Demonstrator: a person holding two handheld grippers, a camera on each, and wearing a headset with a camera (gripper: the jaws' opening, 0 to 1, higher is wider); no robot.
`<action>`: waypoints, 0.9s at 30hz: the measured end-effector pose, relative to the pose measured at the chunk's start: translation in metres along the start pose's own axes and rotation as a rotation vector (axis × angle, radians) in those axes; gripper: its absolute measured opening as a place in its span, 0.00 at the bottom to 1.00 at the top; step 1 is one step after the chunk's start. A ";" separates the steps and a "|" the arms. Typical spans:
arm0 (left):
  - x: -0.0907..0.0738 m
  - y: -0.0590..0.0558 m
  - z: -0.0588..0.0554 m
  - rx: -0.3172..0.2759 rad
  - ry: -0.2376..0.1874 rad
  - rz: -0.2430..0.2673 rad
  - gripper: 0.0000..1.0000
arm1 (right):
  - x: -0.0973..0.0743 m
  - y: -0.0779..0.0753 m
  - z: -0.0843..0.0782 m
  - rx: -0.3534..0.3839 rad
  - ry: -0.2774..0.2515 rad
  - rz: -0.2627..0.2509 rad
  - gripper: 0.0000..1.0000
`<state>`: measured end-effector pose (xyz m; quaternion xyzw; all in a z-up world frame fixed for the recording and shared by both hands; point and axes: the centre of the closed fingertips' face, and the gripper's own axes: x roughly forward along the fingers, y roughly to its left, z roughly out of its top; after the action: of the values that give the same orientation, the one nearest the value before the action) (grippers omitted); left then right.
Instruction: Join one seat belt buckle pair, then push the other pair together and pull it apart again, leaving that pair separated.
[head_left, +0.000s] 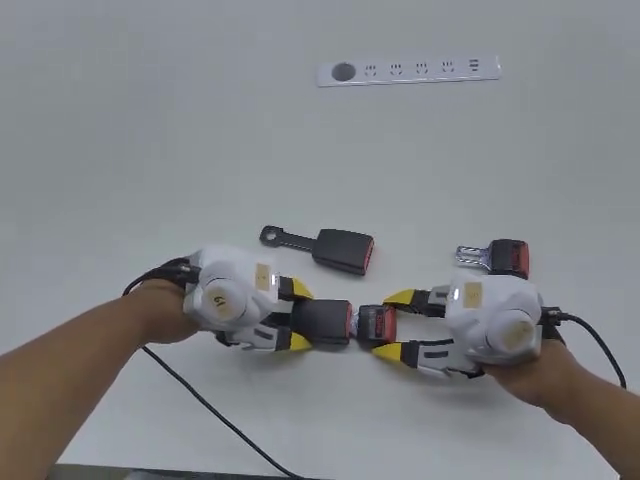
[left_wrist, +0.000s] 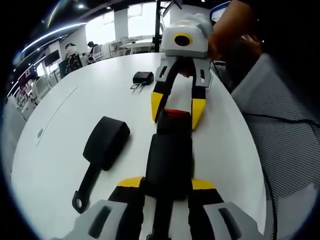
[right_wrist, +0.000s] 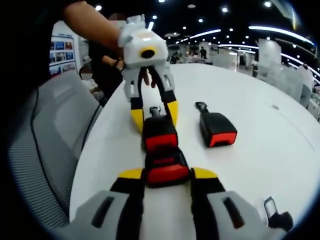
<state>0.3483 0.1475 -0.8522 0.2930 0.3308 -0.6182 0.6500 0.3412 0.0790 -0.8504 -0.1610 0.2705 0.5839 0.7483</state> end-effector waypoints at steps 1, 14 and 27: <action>0.001 -0.001 0.002 -0.006 0.001 -0.001 0.38 | -0.001 0.000 0.001 -0.007 -0.003 -0.004 0.44; -0.018 0.025 0.035 0.013 -0.062 0.130 0.76 | -0.025 -0.018 0.008 0.039 -0.024 -0.072 0.71; -0.044 0.053 0.032 0.045 -0.016 0.170 0.76 | -0.086 -0.070 -0.017 0.065 0.007 -0.143 0.71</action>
<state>0.4031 0.1525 -0.7995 0.3297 0.2855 -0.5703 0.6962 0.3899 -0.0171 -0.8184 -0.1578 0.2798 0.5192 0.7920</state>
